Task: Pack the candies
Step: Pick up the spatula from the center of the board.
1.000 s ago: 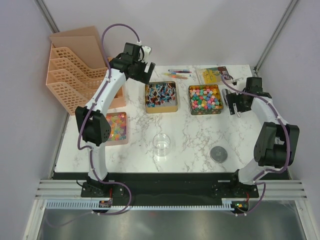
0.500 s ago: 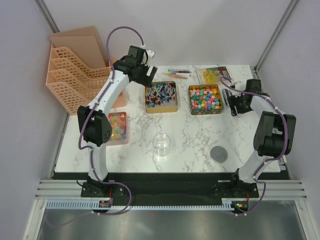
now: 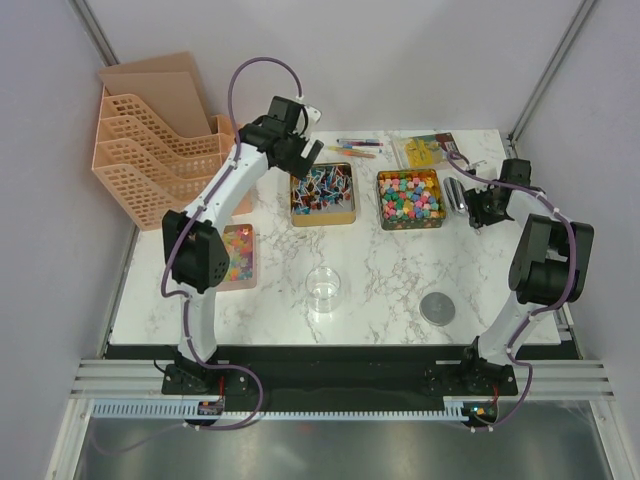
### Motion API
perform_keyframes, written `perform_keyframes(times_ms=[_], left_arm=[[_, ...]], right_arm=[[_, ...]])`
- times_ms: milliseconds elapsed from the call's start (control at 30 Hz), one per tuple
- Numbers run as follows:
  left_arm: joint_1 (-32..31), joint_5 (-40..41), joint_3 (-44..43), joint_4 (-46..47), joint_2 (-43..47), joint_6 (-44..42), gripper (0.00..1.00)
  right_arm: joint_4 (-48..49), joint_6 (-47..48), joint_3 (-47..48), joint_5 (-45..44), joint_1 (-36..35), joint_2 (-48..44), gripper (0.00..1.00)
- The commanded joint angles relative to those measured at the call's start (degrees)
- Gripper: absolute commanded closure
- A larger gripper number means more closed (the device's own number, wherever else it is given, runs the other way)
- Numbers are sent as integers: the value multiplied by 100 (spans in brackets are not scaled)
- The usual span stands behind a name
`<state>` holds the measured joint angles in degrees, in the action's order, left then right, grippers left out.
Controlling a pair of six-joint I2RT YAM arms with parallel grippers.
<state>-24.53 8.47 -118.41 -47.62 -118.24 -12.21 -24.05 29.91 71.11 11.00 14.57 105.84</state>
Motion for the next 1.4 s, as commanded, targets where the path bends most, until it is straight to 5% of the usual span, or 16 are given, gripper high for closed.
perform_keyframes(times_ms=[0, 300, 400, 533, 633, 867, 933, 967, 1033, 1100, 1133, 1367], left_arm=[[-95, 190, -296, 121, -173, -317, 0], [-227, 357, -455, 156, -297, -449, 0], [-271, 410, -507, 182, -332, -475, 0], [-280, 305, -674, 182, -393, -432, 0], [-254, 16, -990, 183, -507, -248, 0], [-183, -2942, -1974, 261, -534, 892, 7], [-96, -3525, -2010, 375, -543, 1394, 19], [-61, -3980, -2028, 454, -560, 1849, 38], [-34, -4326, -1984, 516, -604, 2073, 48], [-34, -4792, -1932, 569, -631, 2240, 36], [-43, -4924, -1888, 604, -613, 2292, 22], [1, -6040, -1343, 780, -481, 2504, 34]], right_arm=[[147, 173, -18, 437, 20, 103, 50], [164, 489, -256, 525, 28, 217, 58], [155, 498, -256, 526, 64, 218, 68], [-2, 734, -264, 394, 99, -272, 100], [-555, 1165, -90, 569, 108, -878, 100], [-2357, 2703, 904, 991, -577, -1874, 100], [-2586, 2775, 1036, 948, -1023, -2066, 100], [-2604, 2731, 1054, 921, -1191, -2120, 100], [-2604, 2494, 1150, 825, -1700, -2199, 100], [-2587, 2240, 1290, 719, -2139, -2200, 100], [-2587, 2160, 1335, 623, -2264, -2182, 100], [-2482, 1773, 1660, 271, -2810, -1980, 100]])
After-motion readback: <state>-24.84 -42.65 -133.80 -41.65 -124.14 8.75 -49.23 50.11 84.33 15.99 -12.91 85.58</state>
